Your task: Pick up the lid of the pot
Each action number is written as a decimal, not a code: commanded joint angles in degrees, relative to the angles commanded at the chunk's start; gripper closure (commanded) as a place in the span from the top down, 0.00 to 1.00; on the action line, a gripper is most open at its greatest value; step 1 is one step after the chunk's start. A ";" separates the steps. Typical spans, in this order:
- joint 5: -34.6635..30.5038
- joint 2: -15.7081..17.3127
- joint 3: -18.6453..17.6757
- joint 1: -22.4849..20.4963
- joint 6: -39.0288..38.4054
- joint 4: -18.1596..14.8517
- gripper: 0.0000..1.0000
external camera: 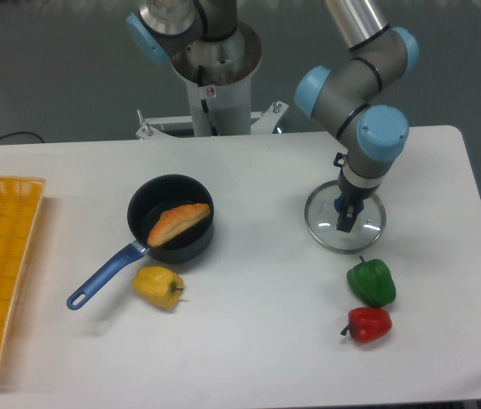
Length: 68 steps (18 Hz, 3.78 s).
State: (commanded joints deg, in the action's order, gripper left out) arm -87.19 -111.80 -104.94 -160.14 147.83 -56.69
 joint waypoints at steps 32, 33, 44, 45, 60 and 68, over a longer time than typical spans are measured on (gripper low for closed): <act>-6.15 -0.17 0.09 0.18 -0.52 0.18 0.56; -6.50 -0.09 0.09 0.26 -1.14 0.09 0.52; -6.86 0.09 1.05 1.67 -7.28 -0.09 0.40; -6.77 0.09 1.05 2.11 -8.60 -0.17 0.40; -6.15 0.53 2.28 7.73 -29.08 -1.31 0.40; -5.19 2.98 4.83 10.19 -37.44 -7.55 0.40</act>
State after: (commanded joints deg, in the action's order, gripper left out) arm -92.38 -108.81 -100.11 -149.94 110.39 -64.24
